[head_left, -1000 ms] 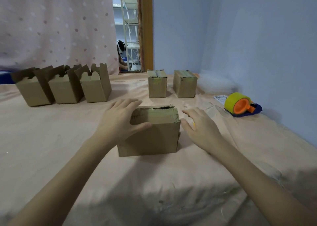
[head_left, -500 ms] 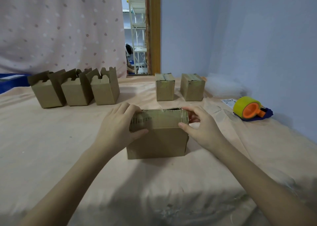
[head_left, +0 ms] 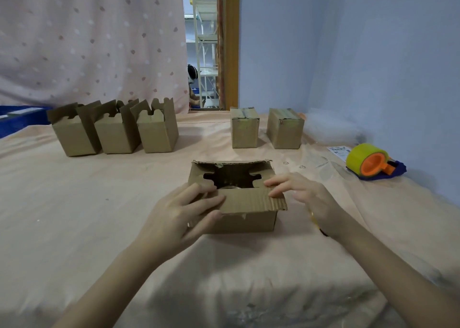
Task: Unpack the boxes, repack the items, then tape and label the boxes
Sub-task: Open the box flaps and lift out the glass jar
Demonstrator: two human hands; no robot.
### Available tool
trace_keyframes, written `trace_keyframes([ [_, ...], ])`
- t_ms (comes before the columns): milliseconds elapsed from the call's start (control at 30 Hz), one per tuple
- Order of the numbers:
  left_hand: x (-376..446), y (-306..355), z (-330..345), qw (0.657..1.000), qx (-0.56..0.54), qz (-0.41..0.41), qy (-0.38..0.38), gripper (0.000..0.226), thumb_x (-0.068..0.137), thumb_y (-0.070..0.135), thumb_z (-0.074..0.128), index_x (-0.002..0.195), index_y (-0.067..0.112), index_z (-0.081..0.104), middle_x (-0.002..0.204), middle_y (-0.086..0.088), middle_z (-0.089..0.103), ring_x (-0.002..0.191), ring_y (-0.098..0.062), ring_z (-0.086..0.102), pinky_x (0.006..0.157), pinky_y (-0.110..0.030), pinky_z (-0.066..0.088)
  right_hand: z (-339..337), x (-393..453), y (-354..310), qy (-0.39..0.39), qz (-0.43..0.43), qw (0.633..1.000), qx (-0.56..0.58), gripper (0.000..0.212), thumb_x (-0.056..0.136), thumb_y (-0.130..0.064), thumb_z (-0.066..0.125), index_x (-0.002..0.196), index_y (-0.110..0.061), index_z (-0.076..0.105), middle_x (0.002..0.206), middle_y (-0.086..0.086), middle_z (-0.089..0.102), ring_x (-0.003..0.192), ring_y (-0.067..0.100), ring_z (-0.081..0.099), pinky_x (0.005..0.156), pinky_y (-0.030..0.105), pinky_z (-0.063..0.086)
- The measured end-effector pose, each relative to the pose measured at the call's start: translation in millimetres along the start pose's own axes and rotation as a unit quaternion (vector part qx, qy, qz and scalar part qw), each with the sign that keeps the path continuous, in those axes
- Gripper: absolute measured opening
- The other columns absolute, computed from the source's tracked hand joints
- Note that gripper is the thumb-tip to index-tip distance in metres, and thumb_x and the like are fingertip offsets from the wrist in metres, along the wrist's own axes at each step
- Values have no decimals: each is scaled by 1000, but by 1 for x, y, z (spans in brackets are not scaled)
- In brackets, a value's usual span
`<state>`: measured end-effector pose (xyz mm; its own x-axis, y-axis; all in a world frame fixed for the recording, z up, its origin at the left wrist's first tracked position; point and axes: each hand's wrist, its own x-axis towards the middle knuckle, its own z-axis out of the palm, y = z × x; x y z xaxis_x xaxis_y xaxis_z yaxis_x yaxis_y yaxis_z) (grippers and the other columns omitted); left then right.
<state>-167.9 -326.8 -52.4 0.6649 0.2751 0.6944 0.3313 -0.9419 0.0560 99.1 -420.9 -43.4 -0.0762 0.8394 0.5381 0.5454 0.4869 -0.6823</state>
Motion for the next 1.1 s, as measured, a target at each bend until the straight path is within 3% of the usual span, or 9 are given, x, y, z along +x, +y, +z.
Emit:
trace_keyframes([
  [133,3,0,7,999,10,3,47,34,98,30,46,102,12,75,106,-1,65,91,-11,58,78,-19,46,-4,19,-2,13,34,996,-81,30,90,-34,40,98,-31,69,114,-17,66,114,1,55,101,24,40],
  [233,10,0,9,998,36,5,53,23,90,27,54,89,14,73,96,1,65,87,-14,57,75,-23,42,-3,38,-7,-28,39,983,-180,30,93,-31,45,112,-28,69,122,-17,61,120,-2,50,103,26,40],
  [300,15,-1,7,998,61,0,31,20,85,29,55,90,16,69,94,2,63,87,-15,53,75,-25,39,-3,50,-12,-42,51,975,-213,30,97,-27,49,124,-27,63,132,-13,57,126,1,44,105,23,35],
  [400,22,0,4,995,98,-9,-24,32,83,33,51,107,17,62,100,3,61,93,-14,51,84,-24,35,-4,65,-18,-67,90,963,-245,41,98,-30,50,139,-30,47,146,-10,43,134,4,34,103,19,26],
  [633,42,-2,-11,975,139,41,-167,38,84,33,43,111,17,66,102,3,69,100,-16,63,104,-28,28,5,86,-15,-165,176,924,-296,74,91,-51,53,152,-24,21,159,-2,17,146,13,15,119,38,19],
  [767,50,-1,-20,963,178,45,-197,40,84,39,40,106,22,70,94,5,71,96,-16,65,104,-31,27,11,86,-15,-200,203,899,-332,72,93,-51,50,152,-25,18,161,-1,3,148,17,0,120,39,9],
  [933,53,0,-32,945,277,21,-172,50,89,48,35,85,20,75,82,0,71,88,-24,63,95,-38,35,9,78,-23,-144,174,925,-306,53,95,-36,51,144,-21,38,157,1,22,144,15,19,115,32,22],
  [1033,52,-4,-40,931,319,-31,-173,63,87,59,32,75,14,75,74,-4,68,76,-26,61,87,-40,42,5,72,-28,-60,147,955,-251,38,97,-24,48,134,-19,50,140,-4,46,122,6,43,95,19,34],
  [1100,48,-7,-41,925,326,-58,-185,69,86,65,30,69,13,72,71,-5,67,70,-26,61,81,-40,47,-1,66,-30,-5,138,967,-213,32,98,-14,43,127,-18,56,130,-5,53,113,4,47,90,17,35],
])
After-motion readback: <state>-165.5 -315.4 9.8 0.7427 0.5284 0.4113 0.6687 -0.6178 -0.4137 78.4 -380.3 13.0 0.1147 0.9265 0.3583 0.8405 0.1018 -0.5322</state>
